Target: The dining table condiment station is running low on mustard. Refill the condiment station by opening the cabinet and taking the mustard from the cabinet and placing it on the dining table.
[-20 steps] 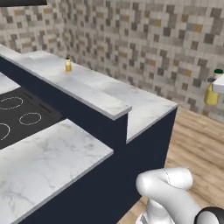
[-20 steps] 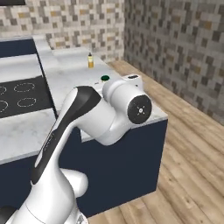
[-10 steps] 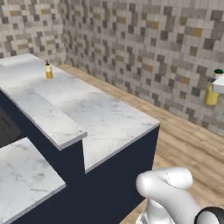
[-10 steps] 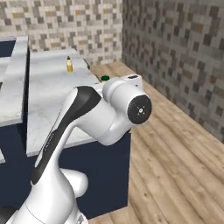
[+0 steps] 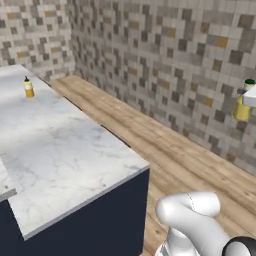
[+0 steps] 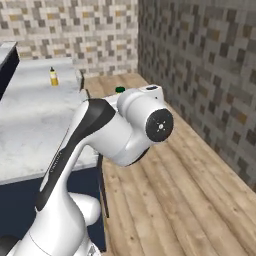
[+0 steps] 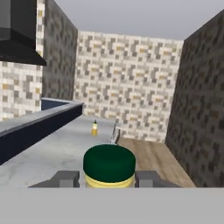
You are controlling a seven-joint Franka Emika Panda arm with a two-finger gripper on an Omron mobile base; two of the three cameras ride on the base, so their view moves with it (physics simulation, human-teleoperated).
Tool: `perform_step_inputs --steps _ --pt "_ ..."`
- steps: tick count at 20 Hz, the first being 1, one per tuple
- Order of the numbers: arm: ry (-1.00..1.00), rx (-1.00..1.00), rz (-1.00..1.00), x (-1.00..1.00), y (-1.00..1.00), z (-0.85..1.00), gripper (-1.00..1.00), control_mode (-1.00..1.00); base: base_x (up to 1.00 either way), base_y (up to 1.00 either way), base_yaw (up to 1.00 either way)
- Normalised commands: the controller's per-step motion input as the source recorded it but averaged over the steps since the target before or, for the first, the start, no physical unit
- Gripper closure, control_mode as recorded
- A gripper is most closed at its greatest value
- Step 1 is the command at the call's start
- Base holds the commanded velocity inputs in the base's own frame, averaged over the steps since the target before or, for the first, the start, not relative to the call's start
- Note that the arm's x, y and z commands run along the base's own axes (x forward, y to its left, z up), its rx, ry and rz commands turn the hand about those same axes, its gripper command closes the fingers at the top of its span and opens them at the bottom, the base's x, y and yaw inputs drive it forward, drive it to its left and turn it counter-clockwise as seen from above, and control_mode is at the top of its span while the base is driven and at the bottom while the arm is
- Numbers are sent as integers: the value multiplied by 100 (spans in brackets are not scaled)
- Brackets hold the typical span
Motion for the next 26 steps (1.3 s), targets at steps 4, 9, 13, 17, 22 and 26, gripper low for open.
perform_step_inputs --steps 4,9,13,17,22,26 --pt "0 0 0 0 0 0 100 100 64 -100 18" --pt "0 0 0 0 0 0 100 100 78 -100 20" --pt "0 0 0 0 0 0 100 100 97 -98 28" --pt "0 0 0 0 0 0 100 100 100 -58 39" --pt "0 0 0 0 0 0 100 100 100 -25 55" --pt "0 0 0 0 0 0 100 100 100 -37 56"
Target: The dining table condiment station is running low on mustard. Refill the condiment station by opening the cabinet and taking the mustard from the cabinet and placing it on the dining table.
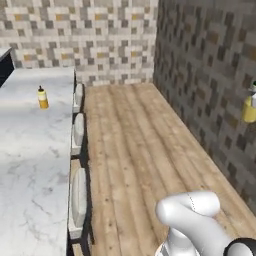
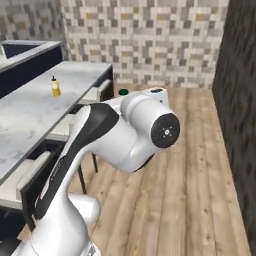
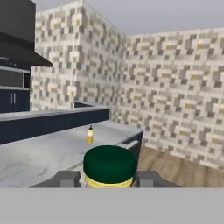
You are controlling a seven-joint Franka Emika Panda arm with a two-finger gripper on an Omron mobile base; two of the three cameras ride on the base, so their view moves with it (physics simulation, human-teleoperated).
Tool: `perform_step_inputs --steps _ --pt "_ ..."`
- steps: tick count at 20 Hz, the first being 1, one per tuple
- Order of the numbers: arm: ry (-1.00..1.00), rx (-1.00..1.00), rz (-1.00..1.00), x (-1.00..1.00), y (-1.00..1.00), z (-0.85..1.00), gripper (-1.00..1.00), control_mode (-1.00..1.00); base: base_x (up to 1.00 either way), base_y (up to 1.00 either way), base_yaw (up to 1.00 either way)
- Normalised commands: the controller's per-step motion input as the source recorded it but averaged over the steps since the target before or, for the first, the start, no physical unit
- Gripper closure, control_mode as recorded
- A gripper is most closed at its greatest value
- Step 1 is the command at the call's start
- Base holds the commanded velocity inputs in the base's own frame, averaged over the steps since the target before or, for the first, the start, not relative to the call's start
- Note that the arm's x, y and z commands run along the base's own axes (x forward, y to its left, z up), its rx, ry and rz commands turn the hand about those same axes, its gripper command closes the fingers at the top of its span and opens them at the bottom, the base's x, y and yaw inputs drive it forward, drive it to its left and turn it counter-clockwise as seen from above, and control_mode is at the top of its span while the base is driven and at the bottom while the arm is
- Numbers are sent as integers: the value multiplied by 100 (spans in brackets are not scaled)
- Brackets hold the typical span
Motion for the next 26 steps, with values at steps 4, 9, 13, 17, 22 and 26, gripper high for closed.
perform_step_inputs --steps 4,9,13,17,22,26 --pt "0 0 0 0 0 0 100 100 96 -61 53" --pt "0 0 0 0 0 0 100 100 82 -83 47" --pt "0 0 0 0 0 0 100 100 93 -76 48" --pt "0 0 0 0 0 0 100 100 93 -74 50" --pt "0 0 0 0 0 0 100 100 71 -69 51" --pt "0 0 0 0 0 0 100 100 34 -71 50"
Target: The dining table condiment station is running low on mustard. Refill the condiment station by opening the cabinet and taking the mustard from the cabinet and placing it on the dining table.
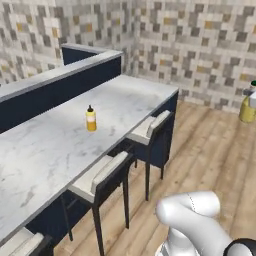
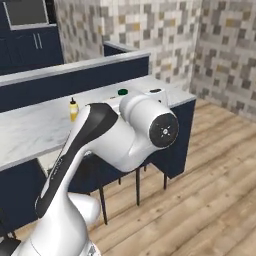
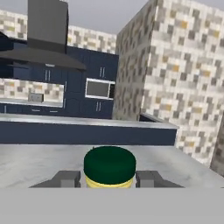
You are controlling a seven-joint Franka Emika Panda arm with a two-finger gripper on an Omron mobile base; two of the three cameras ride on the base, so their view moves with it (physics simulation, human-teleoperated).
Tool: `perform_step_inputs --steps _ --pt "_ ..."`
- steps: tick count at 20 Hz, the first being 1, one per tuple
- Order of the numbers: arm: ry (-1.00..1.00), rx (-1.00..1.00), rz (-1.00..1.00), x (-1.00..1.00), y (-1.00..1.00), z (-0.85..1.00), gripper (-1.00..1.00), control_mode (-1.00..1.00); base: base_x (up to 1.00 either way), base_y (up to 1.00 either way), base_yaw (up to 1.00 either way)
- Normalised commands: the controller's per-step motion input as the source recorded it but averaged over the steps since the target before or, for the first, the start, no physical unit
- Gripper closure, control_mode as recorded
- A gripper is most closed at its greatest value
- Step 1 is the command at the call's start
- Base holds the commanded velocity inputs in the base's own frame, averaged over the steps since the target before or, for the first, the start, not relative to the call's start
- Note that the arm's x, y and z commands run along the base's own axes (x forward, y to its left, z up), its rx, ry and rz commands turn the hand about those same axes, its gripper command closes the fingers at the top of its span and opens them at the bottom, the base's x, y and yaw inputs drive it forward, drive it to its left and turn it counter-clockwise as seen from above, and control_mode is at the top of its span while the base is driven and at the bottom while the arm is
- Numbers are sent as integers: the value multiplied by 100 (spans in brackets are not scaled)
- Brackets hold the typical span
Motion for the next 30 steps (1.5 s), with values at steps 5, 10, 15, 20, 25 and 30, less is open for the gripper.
perform_step_inputs --steps 5,10,15,20,25,30 --pt "0 0 0 0 0 0 100 100 54 -68 52" --pt "0 0 0 0 0 0 100 100 76 -65 51" --pt "0 0 0 0 0 0 100 100 63 -59 50" --pt "0 0 0 0 0 0 100 100 46 -34 50" --pt "0 0 0 0 0 0 100 100 46 -12 46" --pt "0 0 0 0 0 0 100 100 48 -12 44"
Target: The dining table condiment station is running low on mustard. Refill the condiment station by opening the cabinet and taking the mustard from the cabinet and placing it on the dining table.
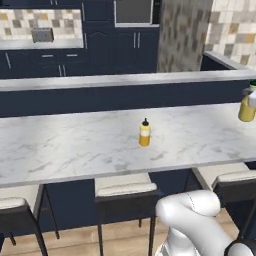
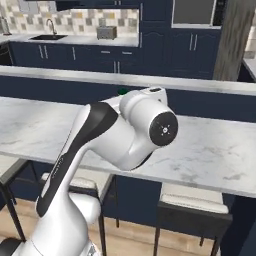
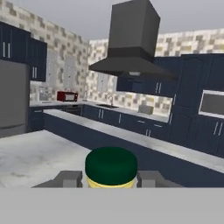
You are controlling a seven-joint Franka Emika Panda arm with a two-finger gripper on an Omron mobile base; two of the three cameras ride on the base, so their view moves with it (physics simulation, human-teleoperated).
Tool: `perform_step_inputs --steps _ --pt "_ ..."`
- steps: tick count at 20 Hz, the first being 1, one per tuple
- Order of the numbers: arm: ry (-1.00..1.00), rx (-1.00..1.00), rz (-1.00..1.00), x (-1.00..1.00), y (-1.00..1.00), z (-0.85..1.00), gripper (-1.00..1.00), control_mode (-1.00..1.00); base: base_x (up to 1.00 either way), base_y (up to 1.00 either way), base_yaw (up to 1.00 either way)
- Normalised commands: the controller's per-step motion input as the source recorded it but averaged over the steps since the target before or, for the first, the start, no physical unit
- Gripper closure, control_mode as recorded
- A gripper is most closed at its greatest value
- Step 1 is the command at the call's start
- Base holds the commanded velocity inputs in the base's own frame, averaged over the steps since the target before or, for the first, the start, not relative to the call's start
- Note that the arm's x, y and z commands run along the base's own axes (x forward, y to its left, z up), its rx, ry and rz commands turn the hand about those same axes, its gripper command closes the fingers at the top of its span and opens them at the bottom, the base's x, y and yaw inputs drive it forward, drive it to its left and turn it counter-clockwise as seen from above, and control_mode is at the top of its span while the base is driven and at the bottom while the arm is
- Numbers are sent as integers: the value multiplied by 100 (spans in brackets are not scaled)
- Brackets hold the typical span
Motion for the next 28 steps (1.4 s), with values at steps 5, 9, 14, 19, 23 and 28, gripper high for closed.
perform_step_inputs --steps 5,9,14,19,23,28 --pt "0 0 0 0 0 0 100 100 50 -41 41" --pt "0 9 36 56 -97 -51 100 -100 0 0 0" --pt "0 1 27 86 -42 -65 100 -100 0 0 0" --pt "0 0 28 74 -1 -70 100 -100 0 0 0" --pt "0 0 27 60 0 -69 100 -100 0 0 0" --pt "0 0 22 64 9 -60 100 -100 0 0 0"
